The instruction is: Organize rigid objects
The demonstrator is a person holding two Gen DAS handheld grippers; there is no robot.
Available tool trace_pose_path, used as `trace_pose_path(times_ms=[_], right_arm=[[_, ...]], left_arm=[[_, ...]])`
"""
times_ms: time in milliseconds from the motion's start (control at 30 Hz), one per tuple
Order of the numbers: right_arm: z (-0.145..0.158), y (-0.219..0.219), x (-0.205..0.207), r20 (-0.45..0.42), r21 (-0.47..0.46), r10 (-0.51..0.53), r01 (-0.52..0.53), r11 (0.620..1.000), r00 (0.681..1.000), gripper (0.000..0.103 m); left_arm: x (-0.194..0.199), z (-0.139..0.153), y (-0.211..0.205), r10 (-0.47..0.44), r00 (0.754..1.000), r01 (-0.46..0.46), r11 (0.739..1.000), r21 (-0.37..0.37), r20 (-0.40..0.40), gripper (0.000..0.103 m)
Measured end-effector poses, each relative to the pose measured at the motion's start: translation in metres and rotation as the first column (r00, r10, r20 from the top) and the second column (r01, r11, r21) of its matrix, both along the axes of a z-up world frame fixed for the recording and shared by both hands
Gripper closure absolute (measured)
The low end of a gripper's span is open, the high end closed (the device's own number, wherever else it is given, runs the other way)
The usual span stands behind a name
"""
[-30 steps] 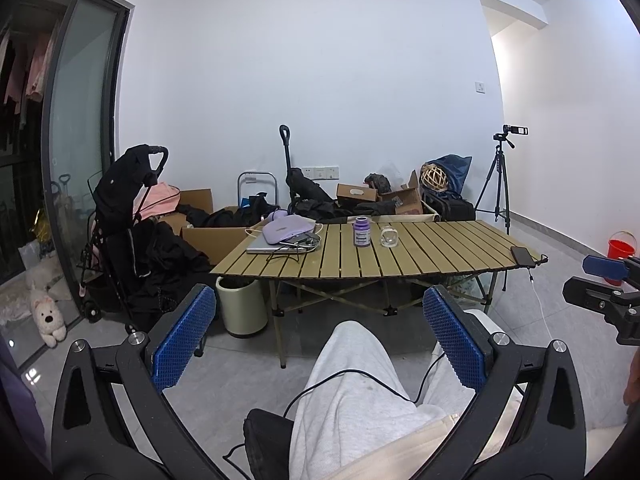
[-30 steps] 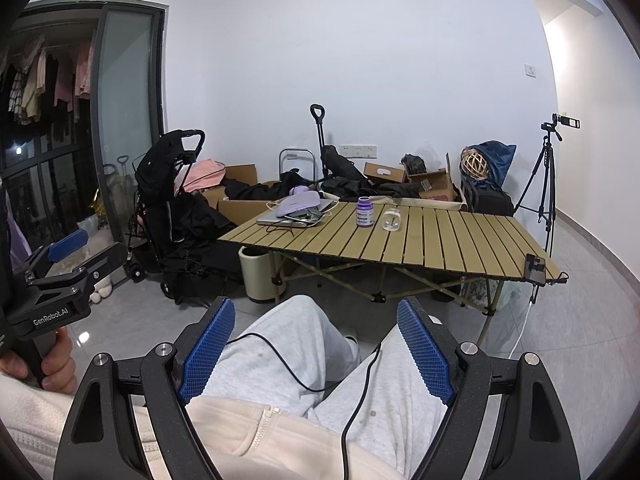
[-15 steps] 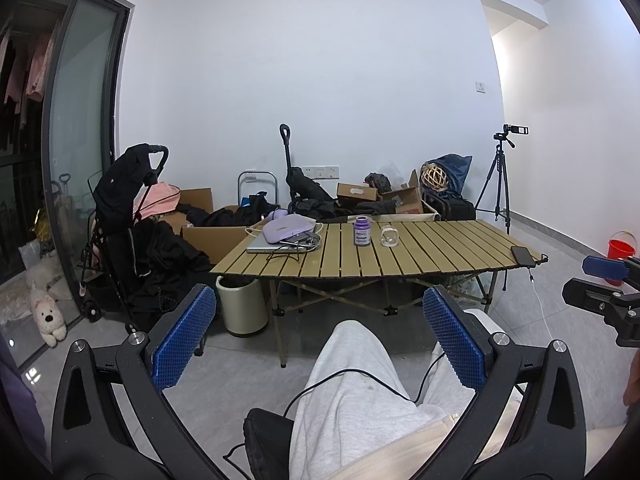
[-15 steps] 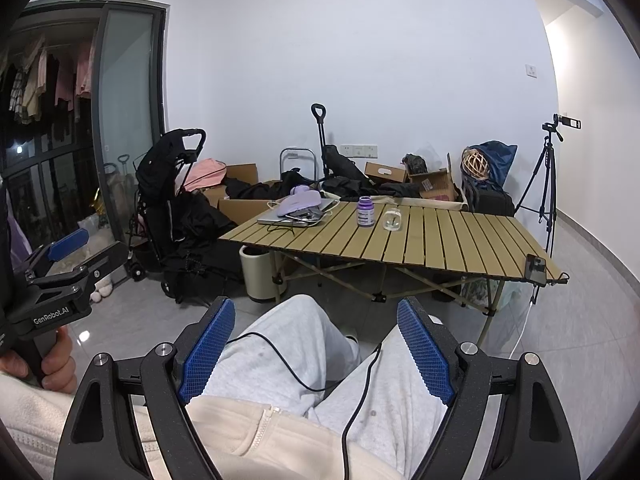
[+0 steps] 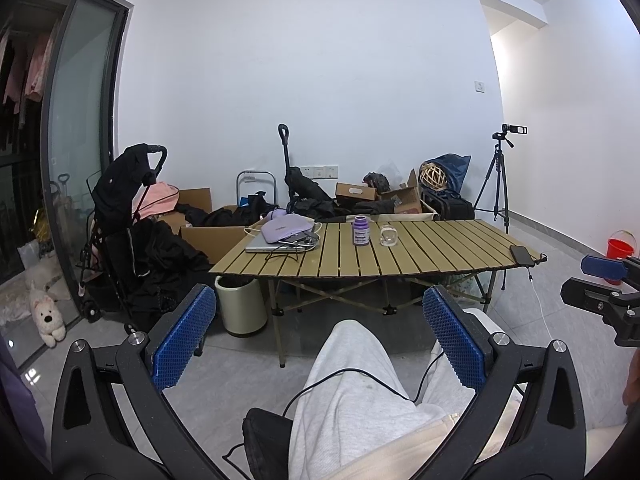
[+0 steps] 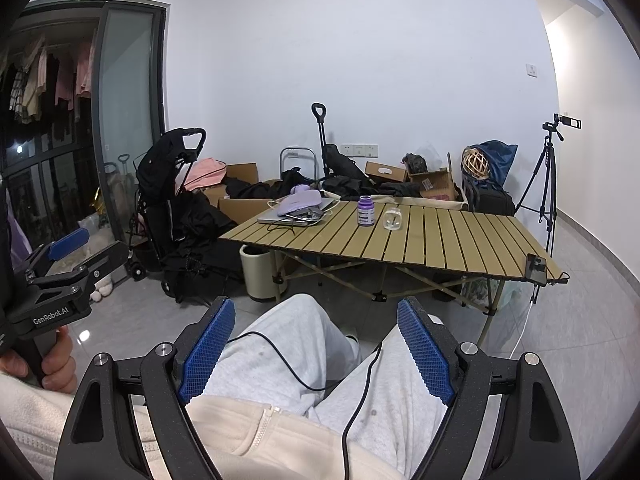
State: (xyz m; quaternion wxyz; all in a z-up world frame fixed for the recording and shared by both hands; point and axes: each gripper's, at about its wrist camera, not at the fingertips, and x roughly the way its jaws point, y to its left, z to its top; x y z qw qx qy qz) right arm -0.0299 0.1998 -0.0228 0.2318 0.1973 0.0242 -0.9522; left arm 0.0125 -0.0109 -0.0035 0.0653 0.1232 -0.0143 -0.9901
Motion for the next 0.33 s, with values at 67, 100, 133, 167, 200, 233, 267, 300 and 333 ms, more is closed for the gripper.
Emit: trace_pose_path(times_ms=[67, 100, 133, 167, 200, 233, 267, 300, 333], right_arm=[[0.0, 0.0, -0.0001, 0.001, 0.0, 0.0, 0.0, 1.0, 1.0, 0.015], [0.0, -0.0002, 0.0, 0.001, 0.0, 0.0, 0.0, 1.0, 1.0, 0.015], [0.0001, 0.0002, -0.0001, 0.0, 0.0, 0.0, 0.0, 1.0, 1.0, 0.015], [0.0, -0.0002, 0.0001, 0.001, 0.001, 0.001, -0.001, 1.0, 1.0, 0.015], [0.0001, 0.0, 0.0001, 0.0, 0.001, 0.001, -0.001, 1.0, 1.0, 0.015], [0.0002, -0.0001, 0.0, 0.0, 0.0, 0.0, 0.0, 1.0, 1.0, 0.015], [0.0002, -0.0002, 0.0, 0.0, 0.001, 0.0, 0.0, 1.0, 1.0, 0.015], [0.0001, -0.0003, 0.0001, 0.001, 0.0, 0.0, 0.0, 1.0, 1.0, 0.015], [0.0001, -0.0005, 0.0002, 0.001, 0.0, 0.0, 0.0, 1.0, 1.0, 0.015]], left_arm=[[-0.0001, -0.0003, 0.0006, -0.002, 1.0, 0.002, 1.0, 0.0, 0.001, 0.0], [0.0001, -0.0005, 0.0011, -0.002, 1.0, 0.002, 1.0, 0.001, 0.002, 0.0], [-0.0001, -0.0006, 0.0014, -0.002, 1.0, 0.002, 1.0, 0.001, 0.002, 0.0], [-0.0001, -0.0009, 0.0015, -0.002, 1.0, 0.002, 1.0, 0.002, 0.004, 0.0], [-0.0004, -0.0012, 0.0015, -0.003, 1.0, 0.003, 1.0, 0.003, 0.006, 0.0], [-0.0008, -0.0013, 0.0011, -0.004, 1.0, 0.004, 1.0, 0.004, 0.007, 0.0], [-0.0013, -0.0015, 0.0005, -0.004, 1.0, 0.004, 1.0, 0.006, 0.01, 0.0], [-0.0021, -0.0013, -0.0001, -0.004, 1.0, 0.004, 1.0, 0.007, 0.012, 0.0], [-0.0023, -0.0011, 0.0001, -0.008, 1.0, 0.008, 1.0, 0.008, 0.012, 0.0]])
